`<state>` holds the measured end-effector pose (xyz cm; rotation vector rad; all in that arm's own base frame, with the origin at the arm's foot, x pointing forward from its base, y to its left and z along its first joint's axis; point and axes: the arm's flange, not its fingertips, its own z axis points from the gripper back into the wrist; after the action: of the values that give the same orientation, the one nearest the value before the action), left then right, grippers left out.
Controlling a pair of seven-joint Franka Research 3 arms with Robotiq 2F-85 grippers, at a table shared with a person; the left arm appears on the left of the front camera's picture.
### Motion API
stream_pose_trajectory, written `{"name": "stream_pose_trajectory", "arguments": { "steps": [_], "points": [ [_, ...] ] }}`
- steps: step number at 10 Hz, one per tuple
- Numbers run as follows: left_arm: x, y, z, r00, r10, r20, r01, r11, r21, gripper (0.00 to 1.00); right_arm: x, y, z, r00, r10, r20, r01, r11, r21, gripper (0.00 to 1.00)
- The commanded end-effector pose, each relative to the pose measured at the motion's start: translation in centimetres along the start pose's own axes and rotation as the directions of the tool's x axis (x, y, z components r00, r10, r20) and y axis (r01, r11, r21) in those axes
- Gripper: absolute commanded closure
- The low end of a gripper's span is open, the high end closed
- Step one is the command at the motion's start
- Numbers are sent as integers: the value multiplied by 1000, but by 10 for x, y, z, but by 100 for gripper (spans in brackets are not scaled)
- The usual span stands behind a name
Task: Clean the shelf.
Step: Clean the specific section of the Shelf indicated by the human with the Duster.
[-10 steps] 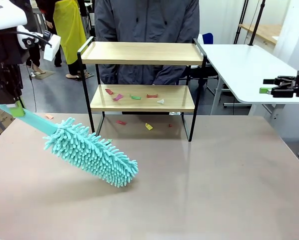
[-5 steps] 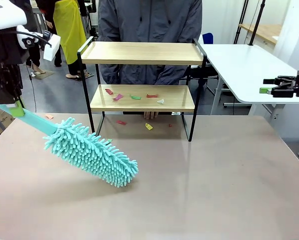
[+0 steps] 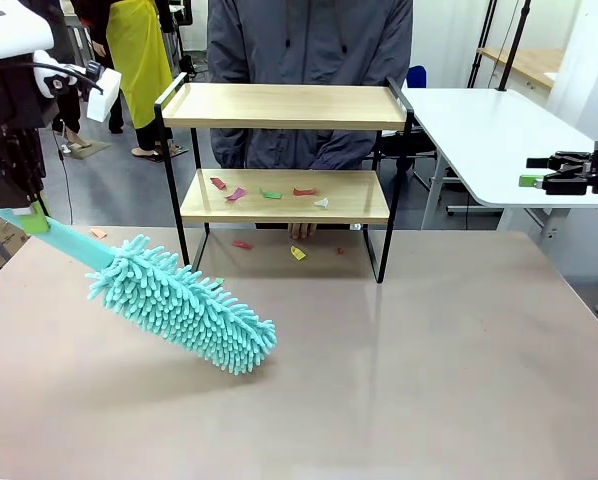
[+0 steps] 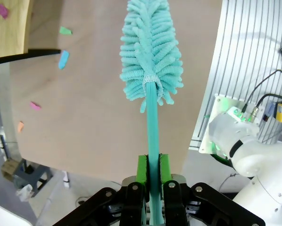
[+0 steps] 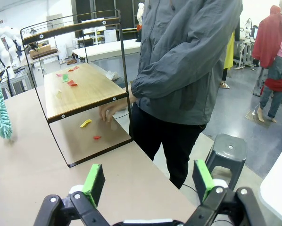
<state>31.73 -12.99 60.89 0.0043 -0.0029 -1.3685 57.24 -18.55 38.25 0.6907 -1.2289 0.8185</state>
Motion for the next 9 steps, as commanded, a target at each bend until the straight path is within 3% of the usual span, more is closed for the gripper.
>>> {"name": "stream_pose_trajectory", "arguments": {
  "steps": [1,5,7,9],
  "points": [
    [-2,-2,2,1000,-5,8,5,1000,-6,87,8,4,-2,1000,-13,-12,13,1000,-17,0],
    [0,0,0,1000,0,0,0,1000,0,87,8,4,-2,1000,-13,-12,13,1000,-17,0],
    [16,-6,-2,985,68,160,-62,997,-43,87,8,4,-2,1000,-13,-12,13,1000,-17,0],
    [31,-28,-7,942,181,282,-166,983,-75,87,8,4,-2,1000,-13,-12,13,1000,-17,0]
  ]
}}
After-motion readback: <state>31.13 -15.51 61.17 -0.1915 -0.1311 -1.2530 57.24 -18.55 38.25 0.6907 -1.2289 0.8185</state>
